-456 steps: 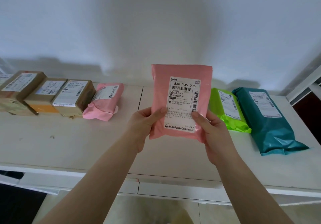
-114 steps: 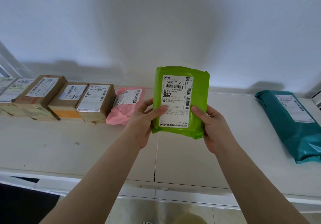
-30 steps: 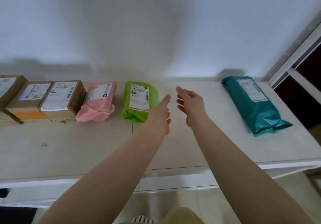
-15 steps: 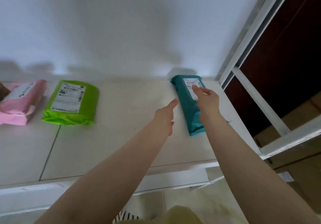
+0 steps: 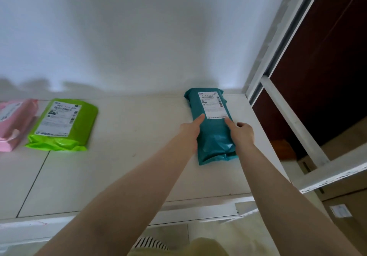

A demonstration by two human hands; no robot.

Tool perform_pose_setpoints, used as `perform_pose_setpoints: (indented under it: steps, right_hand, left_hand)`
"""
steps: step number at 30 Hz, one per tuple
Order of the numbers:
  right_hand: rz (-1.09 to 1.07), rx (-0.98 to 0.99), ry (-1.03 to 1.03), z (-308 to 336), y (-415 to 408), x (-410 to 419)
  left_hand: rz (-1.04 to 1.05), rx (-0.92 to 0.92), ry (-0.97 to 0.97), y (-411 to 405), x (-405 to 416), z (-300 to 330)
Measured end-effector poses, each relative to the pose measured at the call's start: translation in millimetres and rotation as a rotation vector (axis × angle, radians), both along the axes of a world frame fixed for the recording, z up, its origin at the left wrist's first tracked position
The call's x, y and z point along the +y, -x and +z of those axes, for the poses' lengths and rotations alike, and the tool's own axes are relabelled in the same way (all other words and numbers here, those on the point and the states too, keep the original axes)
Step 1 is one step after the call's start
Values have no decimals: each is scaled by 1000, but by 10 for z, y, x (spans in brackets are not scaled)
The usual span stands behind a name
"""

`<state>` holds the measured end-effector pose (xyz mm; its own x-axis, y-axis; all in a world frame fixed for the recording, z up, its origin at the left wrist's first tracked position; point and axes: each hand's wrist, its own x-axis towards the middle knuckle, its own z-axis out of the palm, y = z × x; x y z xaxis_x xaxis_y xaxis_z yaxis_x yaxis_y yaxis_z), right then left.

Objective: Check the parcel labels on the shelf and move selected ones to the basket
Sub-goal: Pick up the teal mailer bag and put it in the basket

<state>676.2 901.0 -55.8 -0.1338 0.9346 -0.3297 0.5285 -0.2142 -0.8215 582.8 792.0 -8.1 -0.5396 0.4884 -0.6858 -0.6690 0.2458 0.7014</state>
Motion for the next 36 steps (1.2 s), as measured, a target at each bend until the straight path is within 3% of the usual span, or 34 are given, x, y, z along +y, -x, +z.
perform_pose_setpoints:
  steps: [4,9,15,36]
  right_hand:
    - [68,31,3,-150,11,122]
    - [75,269,136,-1,-35,-26]
    - [125,460,147,67,27,-210]
    - [252,589,179,280,400,-1039]
  left_hand:
    - [1,-11,2,63,133,-136]
    - [-9,30,34,133,73,-137]
    - [-58,42,32,245,-88,-81]
    - [0,-21,-58,576,-1174,147]
